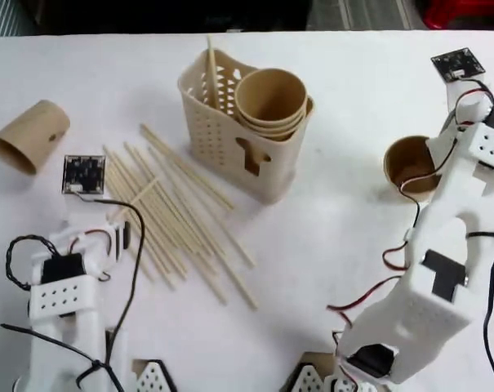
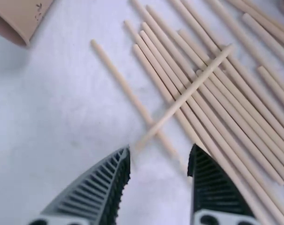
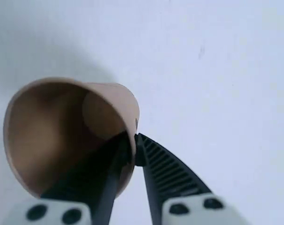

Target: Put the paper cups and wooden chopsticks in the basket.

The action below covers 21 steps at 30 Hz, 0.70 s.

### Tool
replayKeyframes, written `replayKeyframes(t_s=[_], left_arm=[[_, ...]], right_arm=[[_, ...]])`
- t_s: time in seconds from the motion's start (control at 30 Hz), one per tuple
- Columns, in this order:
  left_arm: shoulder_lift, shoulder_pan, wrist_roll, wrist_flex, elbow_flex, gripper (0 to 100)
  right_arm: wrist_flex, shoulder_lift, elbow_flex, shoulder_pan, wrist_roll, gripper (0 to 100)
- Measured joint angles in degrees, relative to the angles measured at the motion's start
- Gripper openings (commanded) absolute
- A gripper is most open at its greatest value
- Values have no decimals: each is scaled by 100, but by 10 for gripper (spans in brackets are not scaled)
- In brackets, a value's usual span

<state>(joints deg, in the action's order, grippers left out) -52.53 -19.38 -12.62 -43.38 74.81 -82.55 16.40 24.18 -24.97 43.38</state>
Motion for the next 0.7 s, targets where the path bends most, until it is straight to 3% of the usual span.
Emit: replayKeyframes(t_s=[0.27,0.37,0.7], left_arm=[[0,0,0,0,0,207],[0,-123,-308,-26,-26,207],[0,-1477,-800,-1925,-2374,212]], right_arm=[[-1310,-273,0,440,0,19],[-1477,-343,0,545,0,19],[-1530,-571,-422,536,0,19]])
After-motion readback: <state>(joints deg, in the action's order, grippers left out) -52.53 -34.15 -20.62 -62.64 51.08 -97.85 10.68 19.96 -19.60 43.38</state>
